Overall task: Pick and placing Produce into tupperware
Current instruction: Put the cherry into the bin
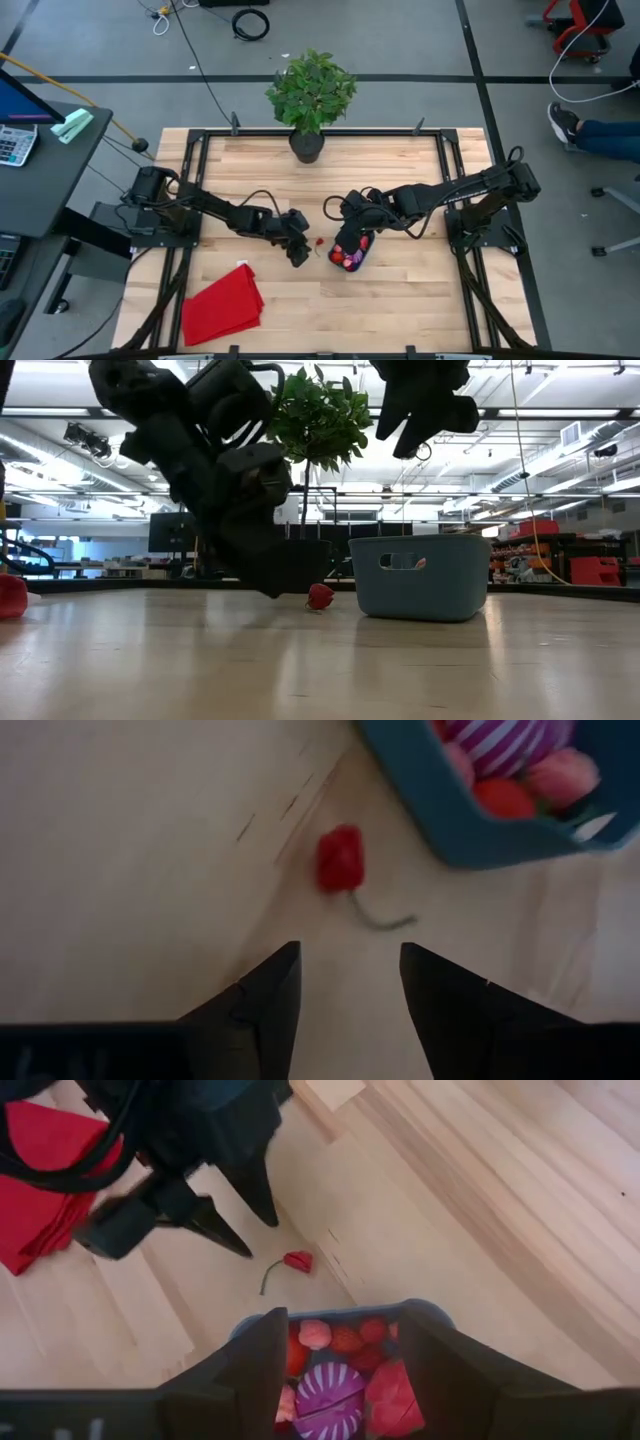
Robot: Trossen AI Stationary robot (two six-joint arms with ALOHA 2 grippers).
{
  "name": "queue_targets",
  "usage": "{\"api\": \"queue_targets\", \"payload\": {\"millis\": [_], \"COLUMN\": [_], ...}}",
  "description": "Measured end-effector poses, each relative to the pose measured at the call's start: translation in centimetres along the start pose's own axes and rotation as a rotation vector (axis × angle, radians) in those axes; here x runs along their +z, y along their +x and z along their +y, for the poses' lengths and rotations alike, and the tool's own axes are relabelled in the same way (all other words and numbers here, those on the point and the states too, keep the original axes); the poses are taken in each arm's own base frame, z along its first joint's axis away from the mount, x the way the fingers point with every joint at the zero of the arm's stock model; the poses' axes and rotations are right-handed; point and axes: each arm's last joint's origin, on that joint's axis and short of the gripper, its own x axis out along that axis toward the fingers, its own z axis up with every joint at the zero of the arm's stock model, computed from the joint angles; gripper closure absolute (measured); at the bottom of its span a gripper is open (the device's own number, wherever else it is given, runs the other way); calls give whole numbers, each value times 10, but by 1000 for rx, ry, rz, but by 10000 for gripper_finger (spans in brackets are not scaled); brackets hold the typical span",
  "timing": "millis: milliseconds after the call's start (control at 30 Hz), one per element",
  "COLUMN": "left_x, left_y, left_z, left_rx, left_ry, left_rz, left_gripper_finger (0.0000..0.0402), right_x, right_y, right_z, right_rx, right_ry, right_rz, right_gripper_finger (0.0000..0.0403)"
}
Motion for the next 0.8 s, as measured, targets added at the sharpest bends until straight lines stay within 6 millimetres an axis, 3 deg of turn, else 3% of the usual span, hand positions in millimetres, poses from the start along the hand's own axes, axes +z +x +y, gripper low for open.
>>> {"api": "queue_targets", "payload": {"millis": [533,800], "left_x": [11,5], "left_y": [1,13], "left_z": [-3,0], "left_rx": [7,25], "left_ry": [143,139], "left_rz": [-145,-137], "left_gripper_finger": [164,146], "right_x": [2,2], "right_y": [0,0], "right_z": [2,2], "right_rx": [17,20], "right_ry": [7,8], "right_rz": [-16,-19], "right_gripper_finger": [203,203]}}
